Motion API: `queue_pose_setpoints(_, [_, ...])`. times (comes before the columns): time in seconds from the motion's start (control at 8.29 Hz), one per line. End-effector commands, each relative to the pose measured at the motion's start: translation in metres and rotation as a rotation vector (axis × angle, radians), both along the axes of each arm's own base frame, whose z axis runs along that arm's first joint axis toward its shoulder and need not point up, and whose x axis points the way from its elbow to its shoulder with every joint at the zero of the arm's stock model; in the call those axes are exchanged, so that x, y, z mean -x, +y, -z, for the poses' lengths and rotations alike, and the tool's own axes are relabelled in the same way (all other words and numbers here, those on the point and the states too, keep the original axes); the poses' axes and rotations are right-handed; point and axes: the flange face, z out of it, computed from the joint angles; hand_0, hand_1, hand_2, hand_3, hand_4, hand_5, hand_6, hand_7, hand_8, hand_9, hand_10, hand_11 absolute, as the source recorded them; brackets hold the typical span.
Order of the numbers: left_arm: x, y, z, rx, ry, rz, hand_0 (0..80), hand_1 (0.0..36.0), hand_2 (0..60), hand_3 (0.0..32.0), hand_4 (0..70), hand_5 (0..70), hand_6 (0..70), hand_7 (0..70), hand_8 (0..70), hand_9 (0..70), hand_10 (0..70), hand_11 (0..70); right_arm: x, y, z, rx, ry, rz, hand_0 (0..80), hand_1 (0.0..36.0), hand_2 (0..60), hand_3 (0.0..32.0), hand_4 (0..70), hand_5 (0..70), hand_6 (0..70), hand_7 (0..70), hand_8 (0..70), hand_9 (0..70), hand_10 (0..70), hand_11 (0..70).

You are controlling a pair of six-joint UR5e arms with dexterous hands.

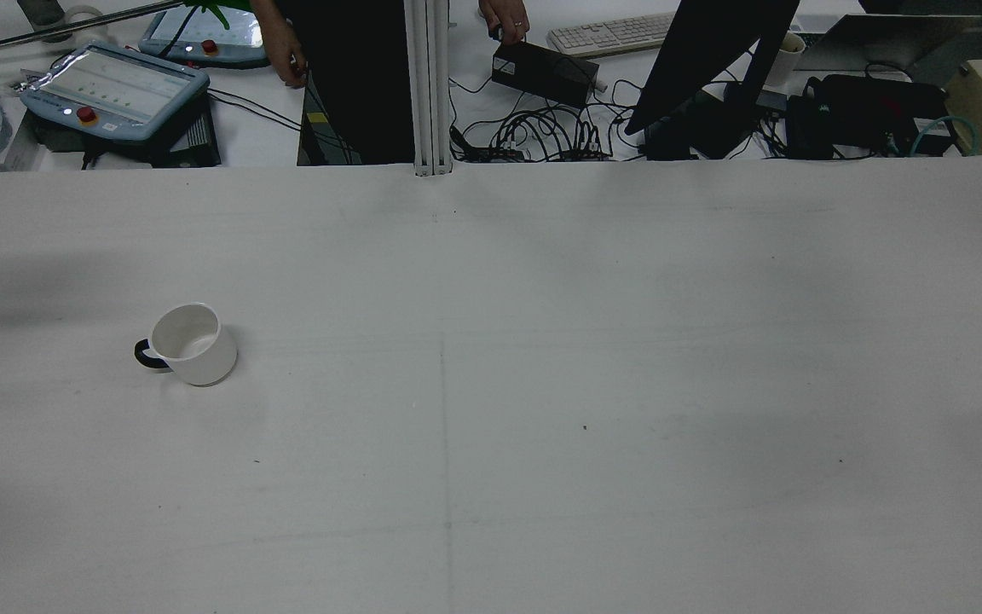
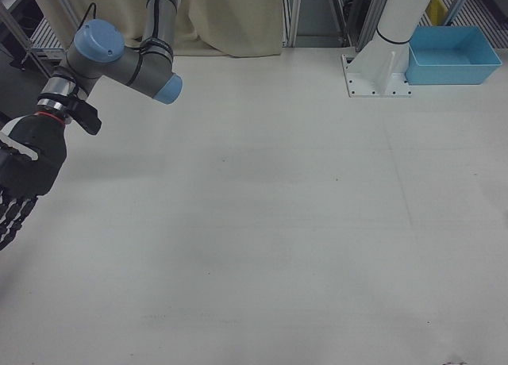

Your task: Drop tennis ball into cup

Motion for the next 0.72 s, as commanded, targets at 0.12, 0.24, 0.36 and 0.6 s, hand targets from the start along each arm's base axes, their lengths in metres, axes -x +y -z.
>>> queue_pose_setpoints(0.12, [-0.055,0.050,0.071,-0.048,-0.090,-0.171,68.3,36.0,60.0,0.0,70.0,43.8,70.0,70.0,70.0,70.0,70.0,70.0,0.001,0.000,0.000,-0.001,0.000,0.001,0.0,0.0,0.0,0.0,0.0,0.0,0.0,0.0,0.0,0.0,0.0,0.0])
queue_pose_setpoints(0.24, [-0.083,0.051,0.077,-0.040,-0.101,-0.220,68.3,36.0,60.0,0.0,70.0,43.8,70.0,70.0,70.0,70.0,70.0,70.0,0.000,0.000,0.000,-0.001,0.000,0.000,0.0,0.0,0.0,0.0,0.0,0.0,0.0,0.0,0.0,0.0,0.0,0.0])
queue_pose_setpoints(0.36, [-0.097,0.053,0.073,-0.048,-0.136,-0.228,69.8,36.0,60.0,0.0,70.0,43.9,70.0,70.0,70.0,70.0,70.0,70.0,0.000,0.000,0.000,0.001,0.000,0.000,0.0,0.0,0.0,0.0,0.0,0.0,0.0,0.0,0.0,0.0,0.0,0.0])
queue_pose_setpoints(0.6, [-0.120,0.048,0.059,-0.018,-0.122,-0.185,76.8,36.0,60.0,0.0,70.0,44.1,70.0,70.0,70.0,70.0,70.0,70.0,0.000,0.000,0.000,0.001,0.000,0.000,0.0,0.0,0.0,0.0,0.0,0.0,0.0,0.0,0.0,0.0,0.0,0.0])
